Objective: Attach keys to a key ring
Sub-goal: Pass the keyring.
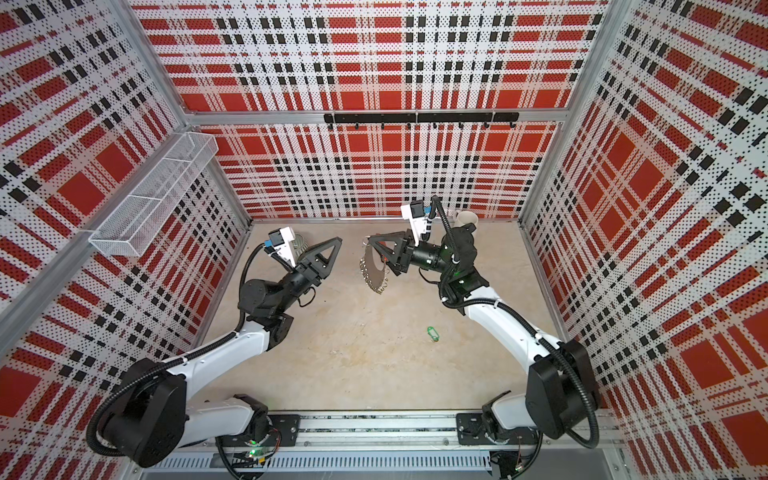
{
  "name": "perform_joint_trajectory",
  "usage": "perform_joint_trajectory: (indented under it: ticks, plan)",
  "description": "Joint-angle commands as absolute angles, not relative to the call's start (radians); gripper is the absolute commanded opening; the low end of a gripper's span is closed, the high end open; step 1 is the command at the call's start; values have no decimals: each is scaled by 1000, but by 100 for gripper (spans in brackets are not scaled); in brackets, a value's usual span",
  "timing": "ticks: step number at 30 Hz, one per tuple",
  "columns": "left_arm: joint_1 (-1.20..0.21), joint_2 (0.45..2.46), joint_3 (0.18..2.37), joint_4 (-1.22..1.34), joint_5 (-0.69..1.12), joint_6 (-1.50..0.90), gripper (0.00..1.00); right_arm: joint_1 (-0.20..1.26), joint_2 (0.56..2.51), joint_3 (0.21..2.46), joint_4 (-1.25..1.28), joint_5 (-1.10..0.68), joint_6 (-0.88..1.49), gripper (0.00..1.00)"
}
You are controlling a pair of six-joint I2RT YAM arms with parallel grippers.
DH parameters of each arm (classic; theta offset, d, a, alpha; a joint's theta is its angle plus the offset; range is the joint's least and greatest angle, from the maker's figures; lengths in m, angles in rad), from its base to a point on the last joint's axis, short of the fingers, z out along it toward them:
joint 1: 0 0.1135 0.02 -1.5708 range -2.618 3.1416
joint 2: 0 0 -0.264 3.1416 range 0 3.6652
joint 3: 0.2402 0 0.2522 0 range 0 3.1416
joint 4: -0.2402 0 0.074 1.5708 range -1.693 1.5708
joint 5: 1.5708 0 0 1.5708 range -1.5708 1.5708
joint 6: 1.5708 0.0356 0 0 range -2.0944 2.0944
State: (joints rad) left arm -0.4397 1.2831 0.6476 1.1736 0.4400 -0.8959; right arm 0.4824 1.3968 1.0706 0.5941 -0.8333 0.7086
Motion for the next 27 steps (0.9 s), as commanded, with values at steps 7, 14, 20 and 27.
perform_joint_trajectory:
  ticks: [7,14,20,27]
  plan:
    - [-485,1331,806,917,541,-713,38,491,1384,1071,615,-858,695,0]
    - [-517,1366,833,914,559,-710,38,491,1395,1065,648,-865,715,0]
    - [-526,1378,848,915,564,-712,35,491,1394,1065,650,-877,719,0]
    - [-525,1373,853,916,561,-710,21,491,1388,1050,643,-877,711,0]
